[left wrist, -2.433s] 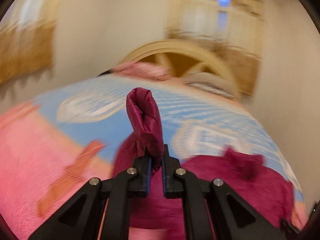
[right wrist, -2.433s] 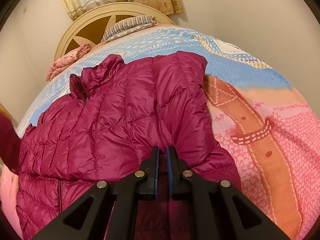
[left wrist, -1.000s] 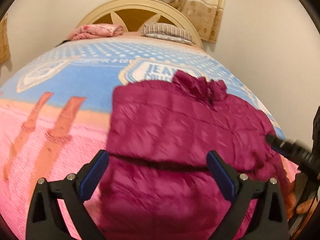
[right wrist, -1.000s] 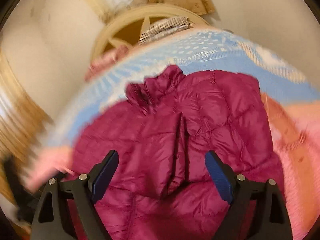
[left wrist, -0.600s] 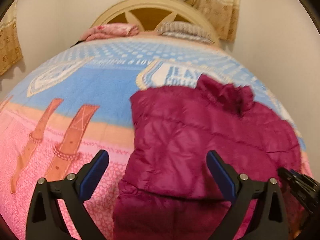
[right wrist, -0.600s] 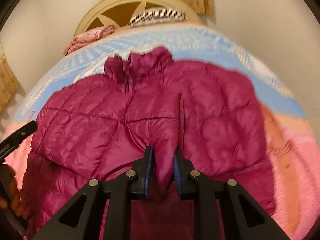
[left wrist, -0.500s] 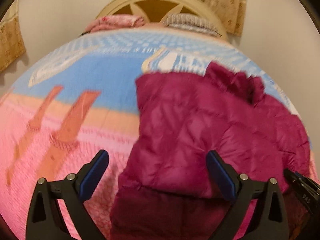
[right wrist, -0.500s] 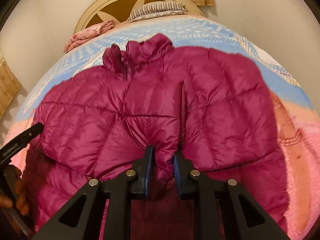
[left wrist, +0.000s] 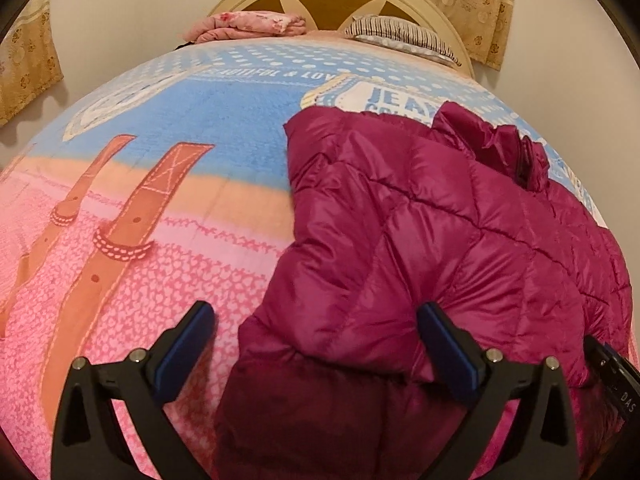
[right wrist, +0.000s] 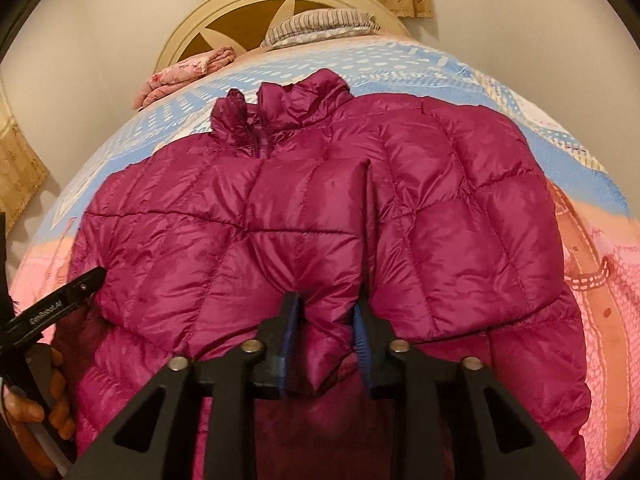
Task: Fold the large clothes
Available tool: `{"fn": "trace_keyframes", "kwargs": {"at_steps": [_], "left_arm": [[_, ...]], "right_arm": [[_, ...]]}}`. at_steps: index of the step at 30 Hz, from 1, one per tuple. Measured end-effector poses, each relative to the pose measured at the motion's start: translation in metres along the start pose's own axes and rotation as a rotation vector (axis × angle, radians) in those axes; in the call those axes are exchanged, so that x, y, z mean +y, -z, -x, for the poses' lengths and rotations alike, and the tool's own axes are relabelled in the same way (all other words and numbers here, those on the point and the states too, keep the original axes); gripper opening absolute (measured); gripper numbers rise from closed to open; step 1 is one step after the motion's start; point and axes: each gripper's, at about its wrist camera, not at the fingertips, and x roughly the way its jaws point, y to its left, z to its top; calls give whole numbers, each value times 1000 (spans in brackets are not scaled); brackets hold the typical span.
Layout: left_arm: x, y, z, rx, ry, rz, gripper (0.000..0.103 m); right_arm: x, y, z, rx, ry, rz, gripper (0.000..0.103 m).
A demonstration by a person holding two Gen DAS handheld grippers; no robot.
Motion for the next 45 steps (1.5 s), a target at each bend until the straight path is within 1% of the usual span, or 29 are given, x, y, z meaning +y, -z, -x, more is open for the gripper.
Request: {"fn": "trace_keyframes", "kwargs": {"at_steps": [1,2,3,5,6,8,9,10,12,14,15,17,18,20,22,23,27,30,32,34,36,37,38,39,41,42,45], "left_arm": [[1,0,5,-3,3,-14,103],[1,0,9,-10,5,-26,103],[3,0,17,-25,10,-38,103],[7,-4,29,-58,37,-47,103],[8,-7,32,-70,45,-47,103],[9,-20,38,-100,57,-42,103],[8,-27,39,-107,59,-43,103],[6,-38,39,-119,60,-45,103],[0,-52,36,-147,49,-55,103],[-6,-58,29,-162,33,-47,103],[-9,-59,21,-163,42,-40,103],[-14,-54,9,-155,48,-31,103],[-16,-50,3,-154,49,-29,103],[-20,-38,-9,-156,41,-35,103],[-19,-33,-10,-165,49,-36,103],[-17,-32,-10,-174,57,-27,103],[-5,-31,-7,-192,90,28,103],[2,-33,-14,-161,114,67,103],[6,-34,-19,-138,129,92,103],[9,-32,-20,-135,143,116,103],[10,-32,-21,-132,149,125,103],[11,-31,-21,-131,150,125,103],[10,-31,-20,-129,148,125,103],[10,-31,-20,-131,147,124,103],[10,-31,-20,-134,146,126,103],[10,-31,-20,-133,146,127,103],[13,-31,-21,-130,151,135,103]], "right_arm": [[-1,-2,3,14,-19,-5,41],[-4,-4,10,27,-57,-23,49],[-8,-6,17,24,-92,-44,53],[-19,-17,41,-23,-152,-94,57],[-23,-24,50,-40,-149,-108,59],[-30,-48,61,-54,-126,-133,60],[-33,-62,60,-41,-122,-146,60],[-36,-79,57,-22,-139,-168,60],[-38,-104,44,18,-164,-187,60],[-36,-134,23,63,-157,-190,60],[-37,-145,13,75,-153,-206,60],[-36,-167,-13,121,-177,-267,60],[-34,-178,-31,159,-183,-298,60],[-30,-194,-55,199,-157,-333,60],[-26,-205,-75,226,-132,-352,60],[-22,-211,-87,230,-106,-365,60],[-14,-223,-120,243,-73,-376,60],[-2,-227,-142,267,-22,-316,60],[3,-225,-152,272,9,-300,60],[4,-224,-159,289,28,-280,60],[4,-223,-158,282,26,-256,60],[4,-222,-156,278,29,-237,59],[4,-222,-153,282,37,-219,47],[4,-222,-151,285,42,-210,31],[1,-222,-141,282,49,-188,19],[0,-223,-135,276,52,-178,15],[-4,-224,-117,272,93,-133,13]]}}
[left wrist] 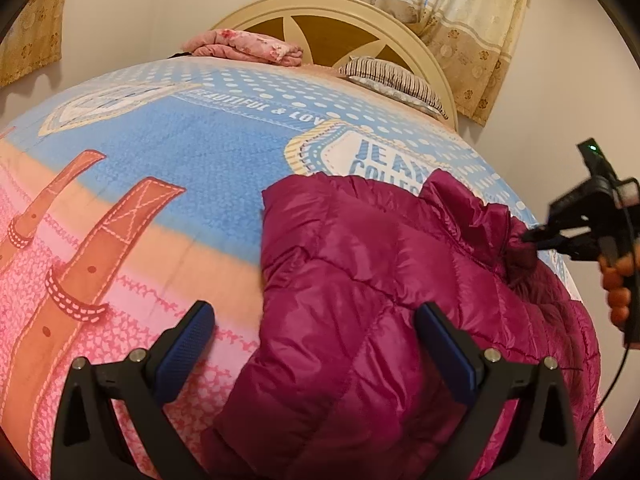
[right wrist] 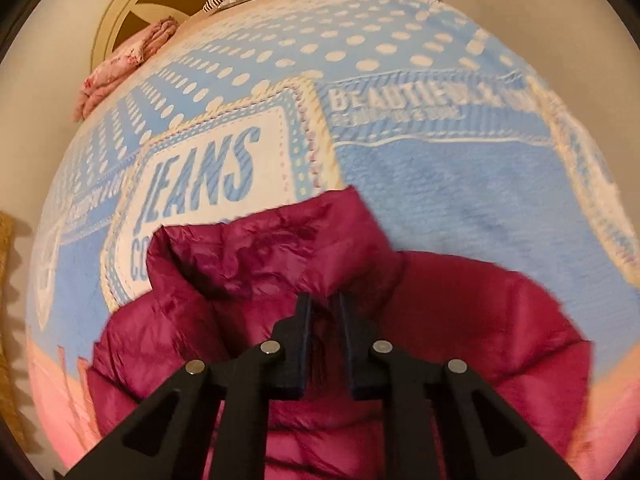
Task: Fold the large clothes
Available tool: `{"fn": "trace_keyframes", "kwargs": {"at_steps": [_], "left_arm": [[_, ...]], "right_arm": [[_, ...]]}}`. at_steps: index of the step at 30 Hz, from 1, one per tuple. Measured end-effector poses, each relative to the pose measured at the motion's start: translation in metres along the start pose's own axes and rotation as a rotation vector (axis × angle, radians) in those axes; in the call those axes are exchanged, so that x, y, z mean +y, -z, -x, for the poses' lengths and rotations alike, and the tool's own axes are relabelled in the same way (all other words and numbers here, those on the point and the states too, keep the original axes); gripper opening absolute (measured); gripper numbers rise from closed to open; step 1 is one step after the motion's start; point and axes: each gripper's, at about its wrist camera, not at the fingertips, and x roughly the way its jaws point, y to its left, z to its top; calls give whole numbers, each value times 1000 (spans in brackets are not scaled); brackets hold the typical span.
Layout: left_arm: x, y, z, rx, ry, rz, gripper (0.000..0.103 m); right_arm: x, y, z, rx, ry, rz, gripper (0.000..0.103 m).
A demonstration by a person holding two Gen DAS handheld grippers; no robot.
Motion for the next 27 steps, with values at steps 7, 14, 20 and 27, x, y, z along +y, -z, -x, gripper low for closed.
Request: {"fn": "trace_keyframes", "kwargs": {"at_steps": [7,14,20,27], "left_arm": [[2,0,-1,1,-2,8,103],[2,0,-1,3,-1,8,103],[2,0,-1,10,8,7,103],[7,-1,-5,27,32,33,103]], "right_arm": [[-38,21,19,28,19,21,9],[-65,13,31,-57,-272,-183,19],[-24,-8,20,-84,-191,-93,88],[1,-2,-21,7,16,24,8]]}}
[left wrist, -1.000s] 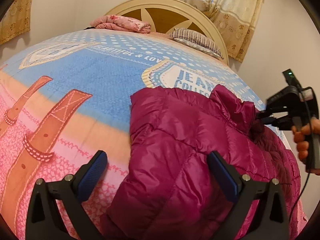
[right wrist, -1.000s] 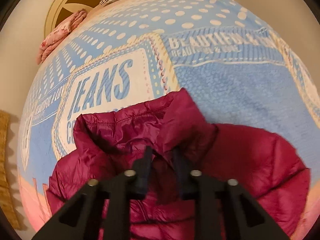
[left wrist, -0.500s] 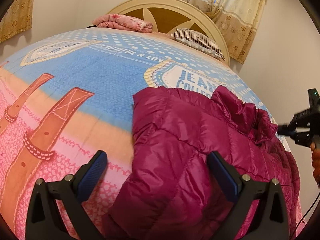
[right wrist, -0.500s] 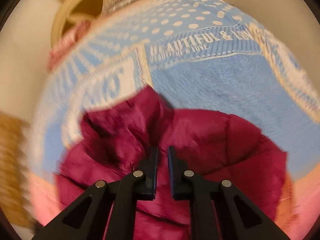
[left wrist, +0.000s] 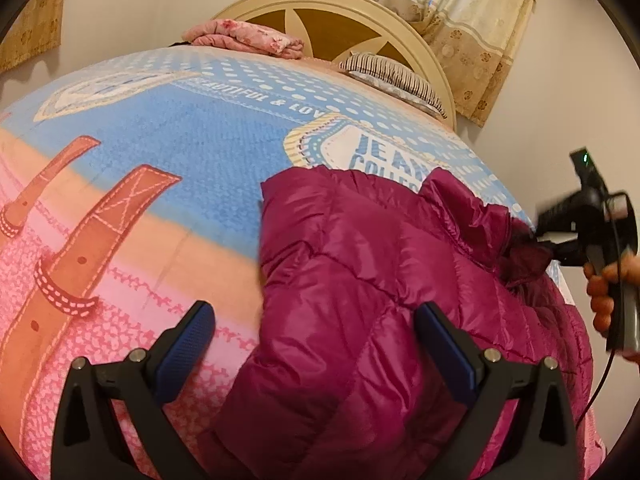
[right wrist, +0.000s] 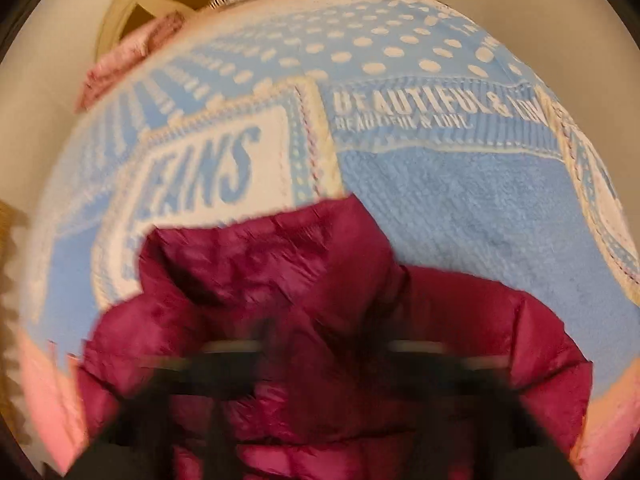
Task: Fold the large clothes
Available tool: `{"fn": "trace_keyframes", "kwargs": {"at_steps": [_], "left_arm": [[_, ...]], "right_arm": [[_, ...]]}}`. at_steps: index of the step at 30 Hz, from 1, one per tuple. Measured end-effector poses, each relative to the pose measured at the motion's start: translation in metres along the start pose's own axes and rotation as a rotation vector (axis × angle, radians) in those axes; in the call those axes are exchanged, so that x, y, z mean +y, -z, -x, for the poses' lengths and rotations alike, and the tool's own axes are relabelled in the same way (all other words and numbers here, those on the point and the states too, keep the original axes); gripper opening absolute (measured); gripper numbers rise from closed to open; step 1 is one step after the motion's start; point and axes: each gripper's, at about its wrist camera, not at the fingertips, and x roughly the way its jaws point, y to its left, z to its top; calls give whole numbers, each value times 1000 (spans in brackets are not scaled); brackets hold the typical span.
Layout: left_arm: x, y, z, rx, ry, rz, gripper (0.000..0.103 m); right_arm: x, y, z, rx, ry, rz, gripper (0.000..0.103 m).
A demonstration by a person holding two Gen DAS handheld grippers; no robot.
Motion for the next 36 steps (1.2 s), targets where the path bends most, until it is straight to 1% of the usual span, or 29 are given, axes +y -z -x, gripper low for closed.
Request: {"fn": "trace_keyframes", "kwargs": {"at_steps": [1,4,6,10,13,16,19,21,22,24,25,27,28,29,31,32,34,35,36], "left_arm": [[1,0,0,2,3,5,103],[2,0,0,4,5,11,103],[1,0,0,3,3,9,103],[3,1,1,-5,0,11,103],[5,0,2,-9,1,15,103],[5,0,3,-13,2,14,103],[4,1,4,-18,7,12,103],[2,2,7,-24,2,5,103],[-1,2,9,-28,0,-9,103],[-8,1,12,-17,2,-51,103],[-17,-1,17,-9,11,-100,102],[-29,-7,29,-40,17,-159,102],[-37,-14,35,-63,18,-184,102],[-49,-25,38,-68,38,-207,102],[-65,-46,34,-40,89,-219,103],[-73,-55,28,-28,99,-222,103],[-90,-69,9,25,109,-247,103],[-99,-75,-8,55,111,-258,103],[-103,-76,-21,78,107,-262,98]], "right_arm": [[-4,3,3,-4,-9,-11,8],[-16,10,23,-46,6,27,7],[-26,19,41,-58,-14,36,7],[-50,50,65,-62,-44,25,7],[-65,73,62,-72,-54,7,7],[-76,91,51,-90,-58,-29,8],[-89,106,34,-136,-74,-95,8],[-97,116,19,-187,-109,-128,8],[-98,120,17,-236,-118,-117,8],[-93,128,17,-298,-96,-68,8],[-89,132,18,-327,-75,-46,8],[-88,133,18,-344,-70,-39,8],[-90,133,18,-347,-79,-45,8],[-93,133,18,-351,-100,-57,8],[-99,133,17,-355,-139,-79,8],[-101,134,16,-356,-152,-86,8],[-104,136,15,-359,-168,-94,8],[-105,136,15,-361,-175,-97,8],[-106,136,15,-362,-179,-99,8]]}}
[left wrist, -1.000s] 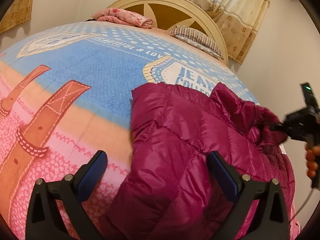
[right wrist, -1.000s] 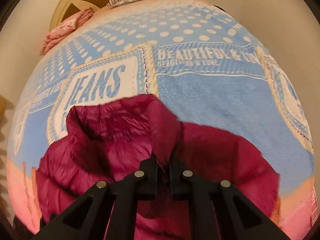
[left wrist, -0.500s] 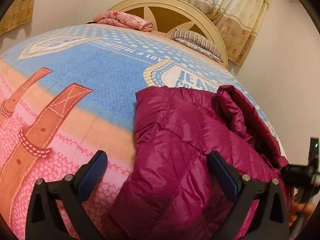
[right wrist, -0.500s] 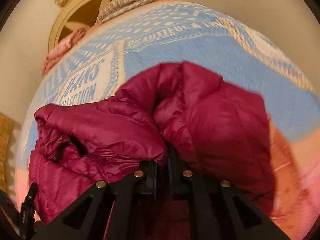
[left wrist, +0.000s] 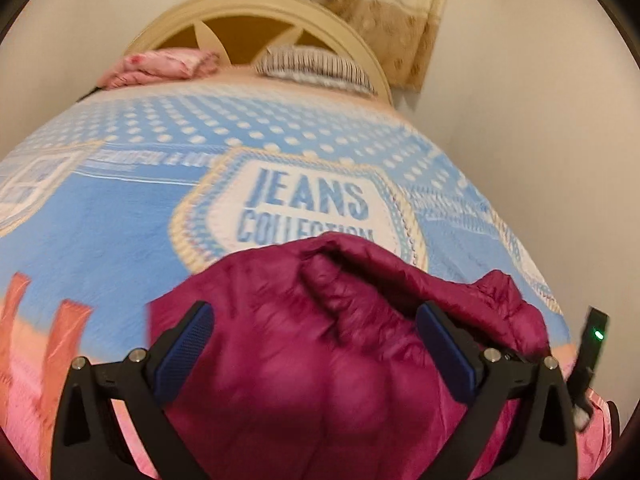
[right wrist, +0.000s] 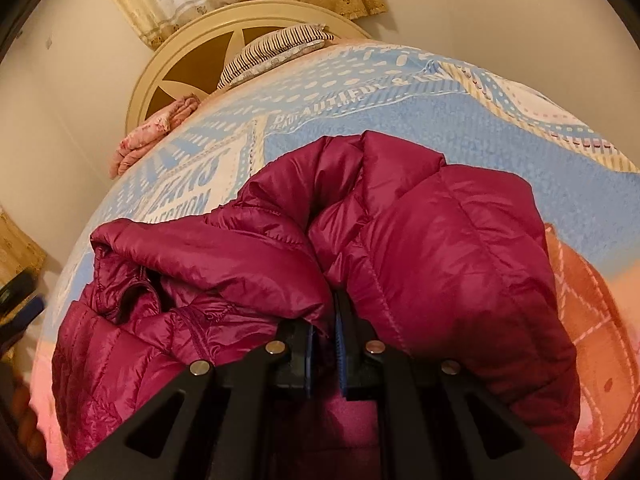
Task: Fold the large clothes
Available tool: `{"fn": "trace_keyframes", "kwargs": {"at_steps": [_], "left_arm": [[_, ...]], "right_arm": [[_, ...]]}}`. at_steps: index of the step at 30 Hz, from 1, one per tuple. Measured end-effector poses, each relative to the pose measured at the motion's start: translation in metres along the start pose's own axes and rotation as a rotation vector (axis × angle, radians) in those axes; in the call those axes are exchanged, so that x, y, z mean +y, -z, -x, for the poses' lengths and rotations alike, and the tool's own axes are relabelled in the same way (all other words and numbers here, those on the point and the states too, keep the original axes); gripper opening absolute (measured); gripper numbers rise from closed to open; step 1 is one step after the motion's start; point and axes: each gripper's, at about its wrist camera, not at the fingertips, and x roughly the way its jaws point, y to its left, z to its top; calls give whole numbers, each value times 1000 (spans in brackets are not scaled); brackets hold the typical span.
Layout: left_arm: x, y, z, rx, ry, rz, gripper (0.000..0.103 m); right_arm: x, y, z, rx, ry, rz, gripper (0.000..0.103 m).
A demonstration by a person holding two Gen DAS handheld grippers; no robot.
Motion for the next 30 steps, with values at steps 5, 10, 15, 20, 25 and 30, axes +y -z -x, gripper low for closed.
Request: {"fn": "trace_keyframes", "kwargs": {"at_steps": [5,10,15,20,25,30], "left_arm": [[-10,5,-50,171,65,33,63],[-18,3,-66,202,145,103,18],[-29,6,-32,142,229,130,14],[-17,35,-23,148,159,178,14],[-4,63,-42,98,94,153,18],[-5,70,-41,53,88,142,18]], "right_arm": [[-4,0,0,-4,-28,-20,8],[-5,2,0,-7,-35,-26,8],[-12,0,-1,-6,-64,-56,8],[-12,0,-1,-5,-66,-57,8],[-11,-1,-2,-4,-57,-51,8],[-10,-4,-3,7,-65,-59,11]]}}
